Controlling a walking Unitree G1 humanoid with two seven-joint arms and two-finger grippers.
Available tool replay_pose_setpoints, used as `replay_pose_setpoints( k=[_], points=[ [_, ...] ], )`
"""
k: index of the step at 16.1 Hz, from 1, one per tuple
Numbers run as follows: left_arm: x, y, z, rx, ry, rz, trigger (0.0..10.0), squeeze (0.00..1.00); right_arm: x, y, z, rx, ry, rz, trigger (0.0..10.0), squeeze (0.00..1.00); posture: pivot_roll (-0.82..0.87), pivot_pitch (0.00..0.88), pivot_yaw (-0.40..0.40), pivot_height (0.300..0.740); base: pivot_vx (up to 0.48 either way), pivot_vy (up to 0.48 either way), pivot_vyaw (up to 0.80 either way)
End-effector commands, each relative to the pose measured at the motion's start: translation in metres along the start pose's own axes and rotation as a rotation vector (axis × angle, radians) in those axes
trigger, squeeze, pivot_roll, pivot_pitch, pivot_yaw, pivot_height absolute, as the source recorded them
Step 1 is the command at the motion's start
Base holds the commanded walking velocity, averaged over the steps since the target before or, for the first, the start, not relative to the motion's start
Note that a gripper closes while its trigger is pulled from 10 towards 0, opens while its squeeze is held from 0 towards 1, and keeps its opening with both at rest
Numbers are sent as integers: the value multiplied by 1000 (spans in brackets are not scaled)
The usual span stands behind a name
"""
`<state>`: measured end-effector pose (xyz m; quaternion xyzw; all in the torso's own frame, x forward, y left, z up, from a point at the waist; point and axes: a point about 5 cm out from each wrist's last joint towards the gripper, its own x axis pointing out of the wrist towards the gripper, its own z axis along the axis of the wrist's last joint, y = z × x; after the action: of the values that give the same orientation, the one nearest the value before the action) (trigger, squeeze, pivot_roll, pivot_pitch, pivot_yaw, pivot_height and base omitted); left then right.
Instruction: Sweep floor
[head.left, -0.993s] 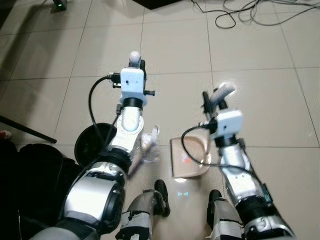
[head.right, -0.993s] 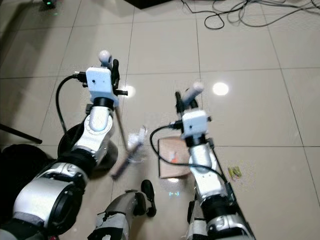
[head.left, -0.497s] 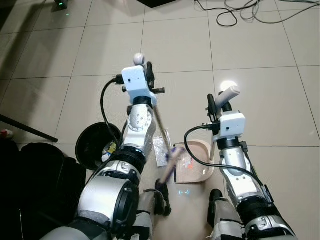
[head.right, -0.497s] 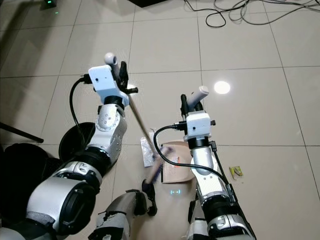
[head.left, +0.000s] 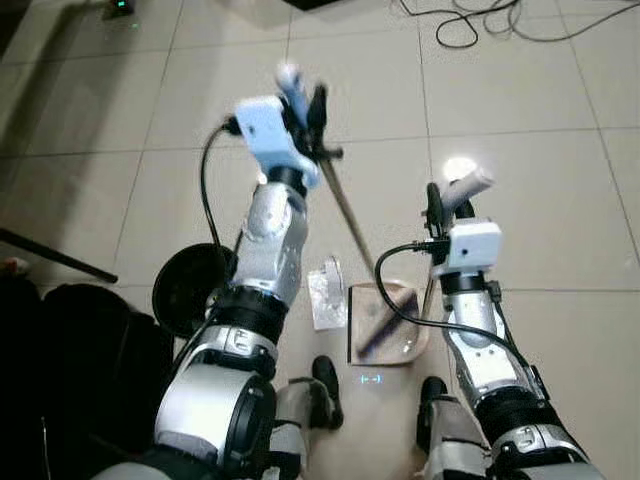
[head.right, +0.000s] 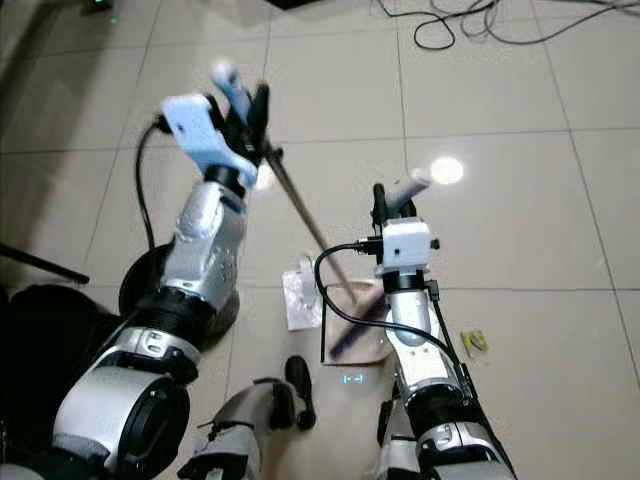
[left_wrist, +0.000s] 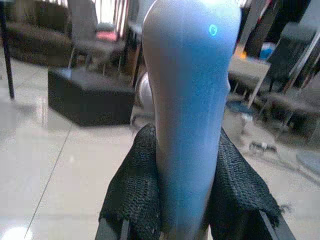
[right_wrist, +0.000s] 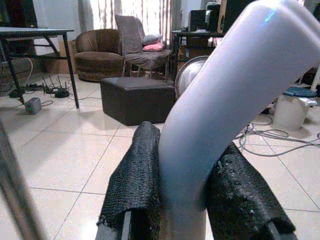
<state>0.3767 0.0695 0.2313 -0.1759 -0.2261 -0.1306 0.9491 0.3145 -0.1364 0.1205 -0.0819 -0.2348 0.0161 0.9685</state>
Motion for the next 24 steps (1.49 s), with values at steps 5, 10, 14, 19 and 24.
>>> replay_pose_setpoints(
  k=[5, 10, 14, 19, 24],
  points=[
    [28, 17, 60, 43, -160, -67, 10000, 0, -16, 6, -15, 2, 79, 15, 10000, 0, 114, 352, 196, 740, 0, 0, 0],
    [-1, 44, 4, 290, 37, -58, 10000, 0, -16, 10, -13, 20, 65, 21, 10000, 0, 72, 355, 199, 740, 0, 0, 0],
    [-23, 17, -41, 193, 159, -77, 10000, 0, -20, 6, -11, 15, 49, 28, 10000, 0, 52, 343, 200, 740, 0, 0, 0],
    [-30, -15, -52, 66, 151, -166, 10000, 0, -27, 4, -13, 7, 59, 38, 10000, 0, 52, 319, 193, 740, 0, 0, 0],
    [-26, -5, -35, 130, 104, -252, 10000, 0, -18, -3, -12, 9, 57, 2, 10000, 0, 39, 272, 169, 740, 0, 0, 0]
  ],
)
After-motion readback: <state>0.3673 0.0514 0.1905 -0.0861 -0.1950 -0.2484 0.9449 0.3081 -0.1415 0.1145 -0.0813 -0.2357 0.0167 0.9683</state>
